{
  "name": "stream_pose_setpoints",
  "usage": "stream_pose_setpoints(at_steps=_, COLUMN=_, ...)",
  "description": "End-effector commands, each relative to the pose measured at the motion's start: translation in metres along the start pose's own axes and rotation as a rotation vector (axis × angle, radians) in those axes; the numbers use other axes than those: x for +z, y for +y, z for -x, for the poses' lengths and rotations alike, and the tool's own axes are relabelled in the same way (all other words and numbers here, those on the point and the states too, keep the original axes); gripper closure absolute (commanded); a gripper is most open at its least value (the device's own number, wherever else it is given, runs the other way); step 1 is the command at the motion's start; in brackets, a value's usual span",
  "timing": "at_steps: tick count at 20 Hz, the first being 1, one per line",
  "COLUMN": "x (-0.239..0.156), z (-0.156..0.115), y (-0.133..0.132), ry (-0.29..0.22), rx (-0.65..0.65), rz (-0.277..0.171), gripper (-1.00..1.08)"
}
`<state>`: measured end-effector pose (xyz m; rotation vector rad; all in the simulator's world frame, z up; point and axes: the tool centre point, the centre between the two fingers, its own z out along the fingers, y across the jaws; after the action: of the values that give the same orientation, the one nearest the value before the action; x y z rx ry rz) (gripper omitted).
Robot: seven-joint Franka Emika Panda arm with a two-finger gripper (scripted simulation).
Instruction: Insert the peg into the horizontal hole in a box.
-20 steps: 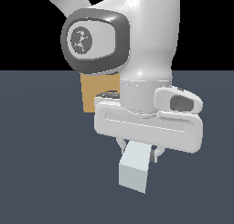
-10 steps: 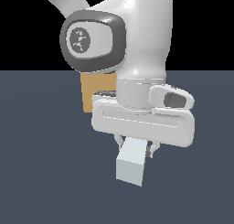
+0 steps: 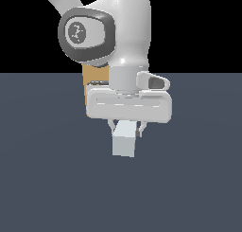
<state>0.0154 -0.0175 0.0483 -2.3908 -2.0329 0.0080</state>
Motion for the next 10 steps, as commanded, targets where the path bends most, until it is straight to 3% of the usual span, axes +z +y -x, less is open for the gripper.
stream_pose_setpoints(at_steps=1, x=-0.010, z=-0.017, y=-0.012, ry=0.001, rx=-0.054, rz=0.006, gripper=1.08)
stream_pose_setpoints(at_steps=10, x=-0.028, z=-0.051, y=-0.045, ry=0.000, rx=-0.169, rz=0.006, gripper=1.08)
